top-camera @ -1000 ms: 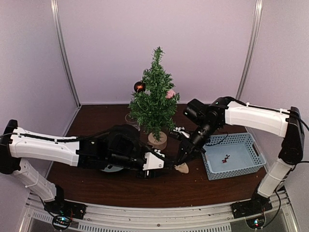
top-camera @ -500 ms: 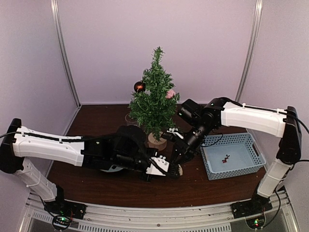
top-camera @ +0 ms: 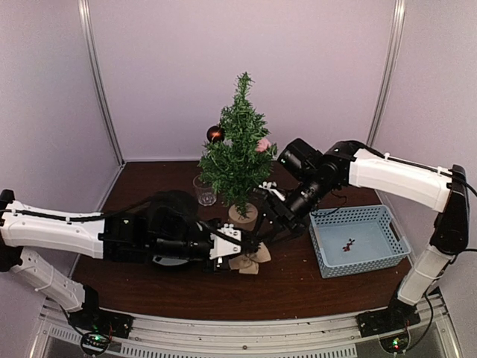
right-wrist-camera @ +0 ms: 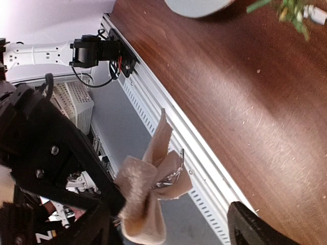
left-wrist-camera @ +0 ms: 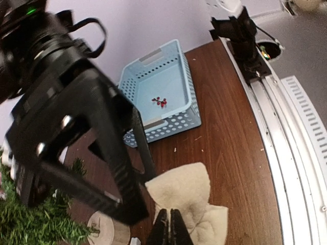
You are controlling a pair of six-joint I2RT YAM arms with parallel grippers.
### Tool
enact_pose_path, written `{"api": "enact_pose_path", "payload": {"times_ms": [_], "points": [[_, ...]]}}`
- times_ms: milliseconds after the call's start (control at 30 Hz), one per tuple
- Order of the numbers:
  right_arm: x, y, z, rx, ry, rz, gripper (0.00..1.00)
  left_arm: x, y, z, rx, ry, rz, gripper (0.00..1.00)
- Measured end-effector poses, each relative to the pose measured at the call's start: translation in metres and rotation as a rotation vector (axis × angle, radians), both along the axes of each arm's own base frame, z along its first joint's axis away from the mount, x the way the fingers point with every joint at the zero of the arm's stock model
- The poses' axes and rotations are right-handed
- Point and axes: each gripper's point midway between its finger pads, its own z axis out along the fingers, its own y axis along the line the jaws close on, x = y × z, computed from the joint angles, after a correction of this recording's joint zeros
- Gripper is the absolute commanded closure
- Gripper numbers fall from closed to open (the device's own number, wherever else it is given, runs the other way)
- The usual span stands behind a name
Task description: Decorate the small christmas tree
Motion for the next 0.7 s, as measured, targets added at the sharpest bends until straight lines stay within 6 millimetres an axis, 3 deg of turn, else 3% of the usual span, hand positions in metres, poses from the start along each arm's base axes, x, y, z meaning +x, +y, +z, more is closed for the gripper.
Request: {"api": "enact_pose_path", "payload": {"times_ms": [233, 433, 567, 700], "points": [[0.028, -0.017, 0.048, 0.159, -0.266, -0.123, 0.16, 0.030, 0.033, 0.038, -0.257, 0.249, 0.275, 1.00], [0.023, -0.019, 0.084, 0.319, -0.509, -0.160, 0.19, 0.069, 0.061, 0.067, -0.500, 0.436, 0.510, 1.00], [0.025, -0.007, 0.090, 0.349, -0.591, -0.157, 0.20, 0.086, 0.078, 0.083, -0.649, 0.517, 0.597, 1.00], [0.032, 0.007, 0.084, 0.348, -0.634, -0.155, 0.21, 0.091, 0.083, 0.095, -0.745, 0.576, 0.617, 1.00]]}}
